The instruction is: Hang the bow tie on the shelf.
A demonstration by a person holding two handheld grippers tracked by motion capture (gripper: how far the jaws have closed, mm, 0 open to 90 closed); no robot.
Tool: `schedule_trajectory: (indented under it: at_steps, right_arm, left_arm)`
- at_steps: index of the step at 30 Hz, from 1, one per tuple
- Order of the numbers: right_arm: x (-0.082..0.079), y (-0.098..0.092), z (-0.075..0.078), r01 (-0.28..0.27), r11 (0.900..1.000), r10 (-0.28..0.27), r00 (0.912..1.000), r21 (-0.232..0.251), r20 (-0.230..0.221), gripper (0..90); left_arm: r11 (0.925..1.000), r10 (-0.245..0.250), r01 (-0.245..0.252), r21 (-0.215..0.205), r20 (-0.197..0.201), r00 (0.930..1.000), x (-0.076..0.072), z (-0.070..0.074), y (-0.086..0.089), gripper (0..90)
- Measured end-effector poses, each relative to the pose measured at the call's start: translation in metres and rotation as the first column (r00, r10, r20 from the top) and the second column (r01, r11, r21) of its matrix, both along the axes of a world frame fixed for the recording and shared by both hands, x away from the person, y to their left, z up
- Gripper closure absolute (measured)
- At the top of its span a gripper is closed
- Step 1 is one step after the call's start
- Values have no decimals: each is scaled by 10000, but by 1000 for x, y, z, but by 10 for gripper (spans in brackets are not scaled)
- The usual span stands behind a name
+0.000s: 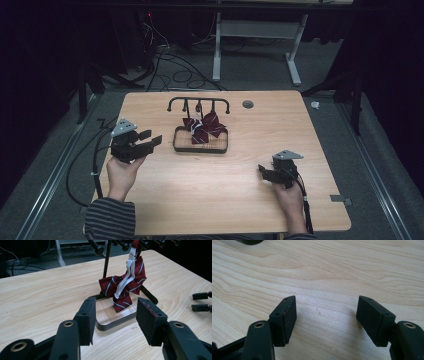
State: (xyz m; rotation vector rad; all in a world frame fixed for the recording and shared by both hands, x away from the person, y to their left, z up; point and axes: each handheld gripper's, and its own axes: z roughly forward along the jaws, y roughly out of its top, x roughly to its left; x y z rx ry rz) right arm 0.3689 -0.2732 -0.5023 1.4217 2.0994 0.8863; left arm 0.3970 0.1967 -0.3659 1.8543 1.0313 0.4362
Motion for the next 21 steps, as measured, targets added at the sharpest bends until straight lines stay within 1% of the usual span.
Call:
schedule_trajectory:
  at_steps: [5, 12, 16, 17, 21]
  right_arm:
    - [0, 0, 0, -11, 10000, 11, 10000, -8, 8, 341]
    - [0, 0, 0, -11, 10000, 11, 10000, -7, 5, 341]
    - [0, 0, 0, -15, 10000, 15, 10000, -12, 17, 341]
    - [0, 0, 0, -17, 10000, 17, 10000, -14, 15, 341]
    - [0, 0, 0, -21, 10000, 21, 10000, -19, 21, 341]
  left_arm:
    - [10000, 15, -15, 37, -85, 10000, 0, -3, 1, 506]
    - [9999, 136, -136, -31, -190, 9997, -3, -8, 6, 502]
    - [9998, 177, -178, -29, -225, 9996, -4, -11, 7, 499]
    - [9998, 192, -191, 52, -239, 9995, -5, -12, 7, 497]
    - [9998, 197, -197, 7, -248, 9995, -6, -13, 8, 497]
